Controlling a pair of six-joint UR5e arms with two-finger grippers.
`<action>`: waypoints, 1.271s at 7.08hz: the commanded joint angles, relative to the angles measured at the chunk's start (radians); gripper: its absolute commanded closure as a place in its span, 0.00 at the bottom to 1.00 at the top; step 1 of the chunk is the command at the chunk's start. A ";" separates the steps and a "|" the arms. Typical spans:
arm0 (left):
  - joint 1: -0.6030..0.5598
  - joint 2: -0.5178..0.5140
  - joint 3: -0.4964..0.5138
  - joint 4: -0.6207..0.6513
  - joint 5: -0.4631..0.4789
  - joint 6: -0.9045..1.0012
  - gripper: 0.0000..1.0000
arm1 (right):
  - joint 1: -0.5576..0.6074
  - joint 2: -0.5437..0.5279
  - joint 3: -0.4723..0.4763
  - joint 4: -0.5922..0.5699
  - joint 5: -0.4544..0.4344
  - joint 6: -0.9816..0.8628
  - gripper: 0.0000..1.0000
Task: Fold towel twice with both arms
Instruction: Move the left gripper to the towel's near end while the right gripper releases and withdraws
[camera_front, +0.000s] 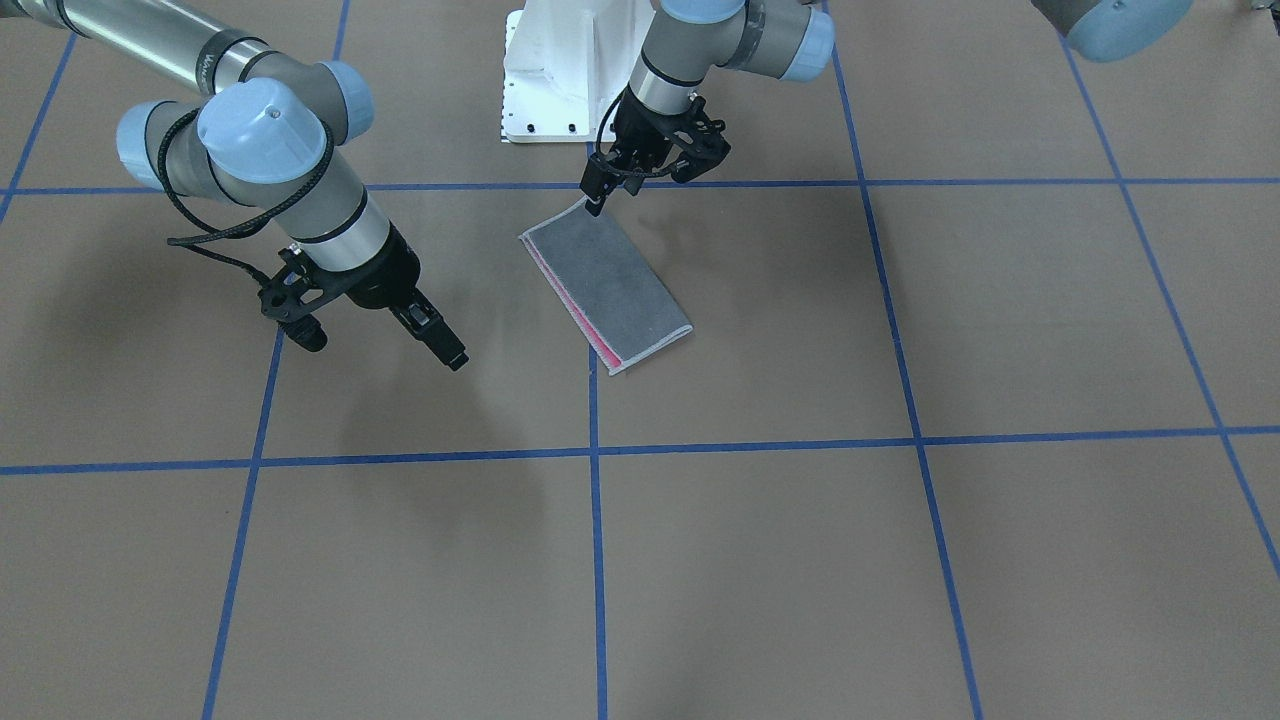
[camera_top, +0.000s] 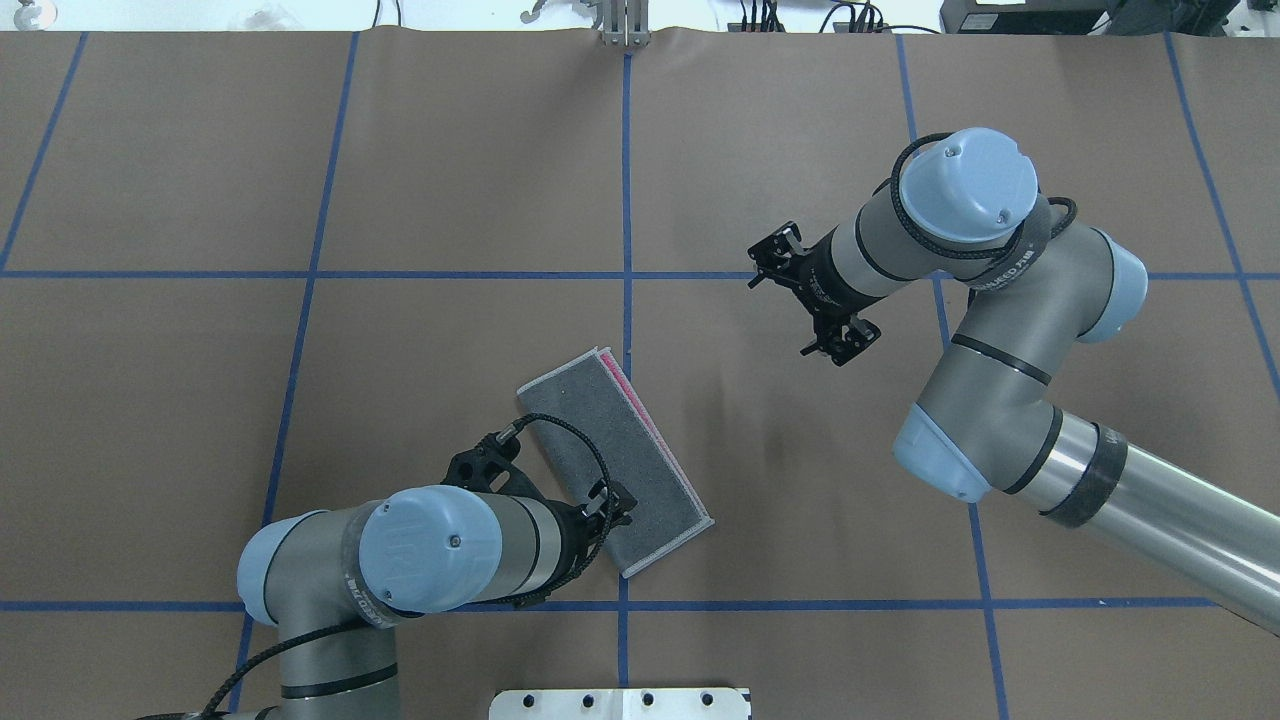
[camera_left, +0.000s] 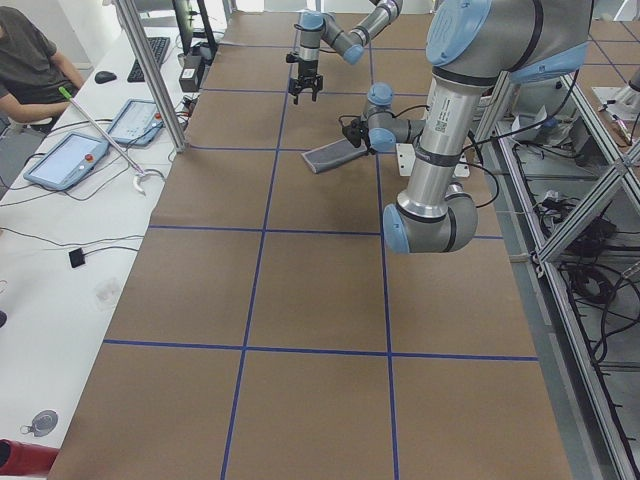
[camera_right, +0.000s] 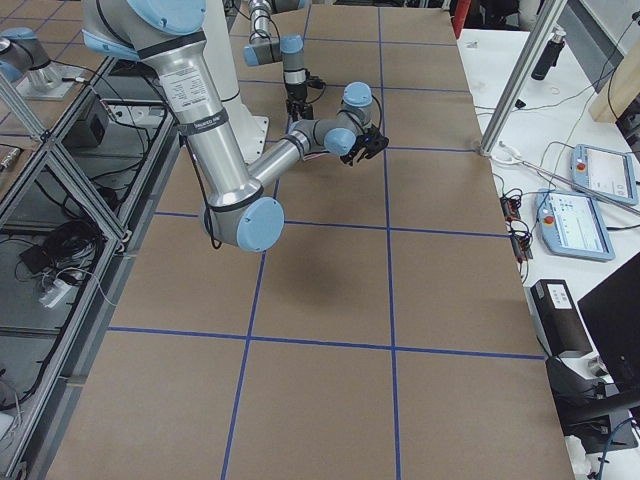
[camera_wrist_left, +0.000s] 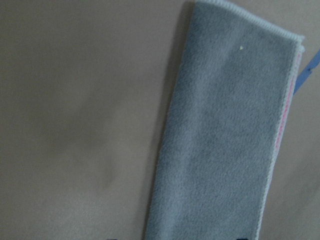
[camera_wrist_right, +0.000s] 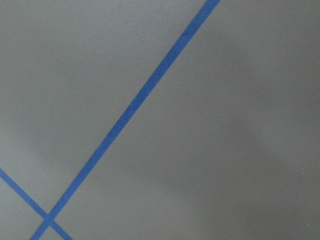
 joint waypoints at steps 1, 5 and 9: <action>0.009 -0.007 0.011 -0.009 -0.002 -0.003 0.25 | 0.001 0.001 -0.003 0.000 0.000 -0.001 0.00; 0.009 -0.024 0.060 -0.060 -0.002 -0.003 0.35 | 0.001 -0.001 -0.011 0.001 0.001 -0.001 0.00; 0.011 -0.030 0.082 -0.060 -0.005 -0.005 0.46 | -0.001 0.001 -0.021 0.003 0.000 0.001 0.00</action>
